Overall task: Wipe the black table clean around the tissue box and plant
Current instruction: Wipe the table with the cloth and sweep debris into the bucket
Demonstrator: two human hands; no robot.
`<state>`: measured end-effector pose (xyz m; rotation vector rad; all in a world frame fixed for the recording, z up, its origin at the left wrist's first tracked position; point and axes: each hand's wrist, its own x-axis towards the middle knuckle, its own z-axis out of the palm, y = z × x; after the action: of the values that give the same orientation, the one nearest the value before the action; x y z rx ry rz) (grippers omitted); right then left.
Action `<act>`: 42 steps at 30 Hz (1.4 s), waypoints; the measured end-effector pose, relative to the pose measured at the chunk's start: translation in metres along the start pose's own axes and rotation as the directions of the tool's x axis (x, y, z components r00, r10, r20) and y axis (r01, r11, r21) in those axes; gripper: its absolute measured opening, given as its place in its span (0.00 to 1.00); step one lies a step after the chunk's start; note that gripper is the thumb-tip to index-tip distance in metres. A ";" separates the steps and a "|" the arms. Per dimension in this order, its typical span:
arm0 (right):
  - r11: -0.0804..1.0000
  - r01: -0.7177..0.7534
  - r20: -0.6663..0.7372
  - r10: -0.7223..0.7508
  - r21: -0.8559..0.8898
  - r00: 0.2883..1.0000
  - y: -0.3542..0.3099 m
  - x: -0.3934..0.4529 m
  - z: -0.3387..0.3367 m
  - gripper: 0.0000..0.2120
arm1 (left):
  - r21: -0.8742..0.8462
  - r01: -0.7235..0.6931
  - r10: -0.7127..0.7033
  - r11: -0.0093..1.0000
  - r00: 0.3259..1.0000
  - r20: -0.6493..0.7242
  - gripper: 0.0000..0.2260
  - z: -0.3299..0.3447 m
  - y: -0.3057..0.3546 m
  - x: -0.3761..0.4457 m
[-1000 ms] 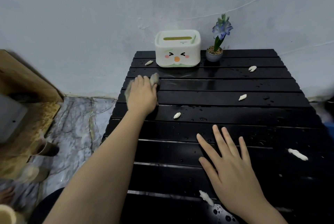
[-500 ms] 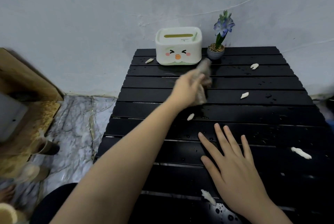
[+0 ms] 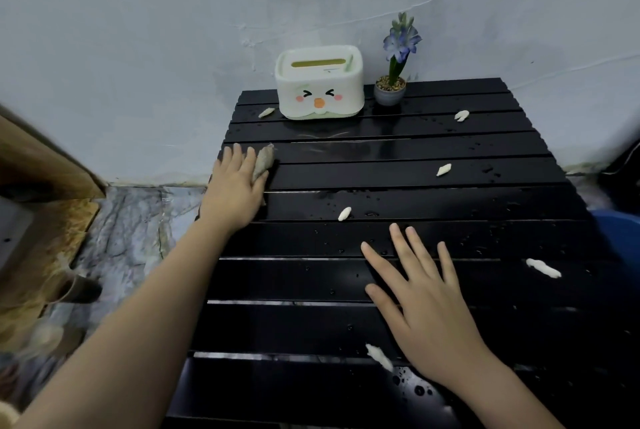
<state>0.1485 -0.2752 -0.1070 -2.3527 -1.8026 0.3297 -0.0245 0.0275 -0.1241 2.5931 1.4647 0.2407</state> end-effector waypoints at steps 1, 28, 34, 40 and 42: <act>1.000 0.006 0.004 -0.006 0.002 1.000 0.001 0.000 -0.001 0.25 | 0.001 -0.020 0.020 1.000 1.000 0.007 0.27 0.003 0.012 0.002; 0.996 -0.014 -0.031 0.017 0.090 0.999 0.029 -0.040 -0.011 0.30 | -0.019 0.162 -0.161 0.987 0.987 0.021 0.34 -0.019 0.038 -0.165; 0.999 -0.016 -0.020 0.016 0.032 1.000 0.028 -0.043 -0.011 0.30 | 0.004 0.165 -0.164 0.986 0.986 -0.020 0.31 -0.003 0.044 -0.118; 0.999 -0.019 -0.016 0.019 0.048 1.000 0.030 -0.042 -0.012 0.29 | -0.081 0.036 -0.036 0.996 0.999 0.002 0.26 0.005 0.066 -0.037; 0.999 -0.016 -0.009 0.017 0.040 1.000 0.031 -0.042 -0.012 0.29 | -0.139 -0.019 0.020 0.990 1.000 0.002 0.24 0.008 0.088 -0.021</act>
<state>0.1697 -0.3237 -0.1001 -2.3396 -1.7569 0.3527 0.0398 -0.0354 -0.1150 2.4972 1.3699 0.3276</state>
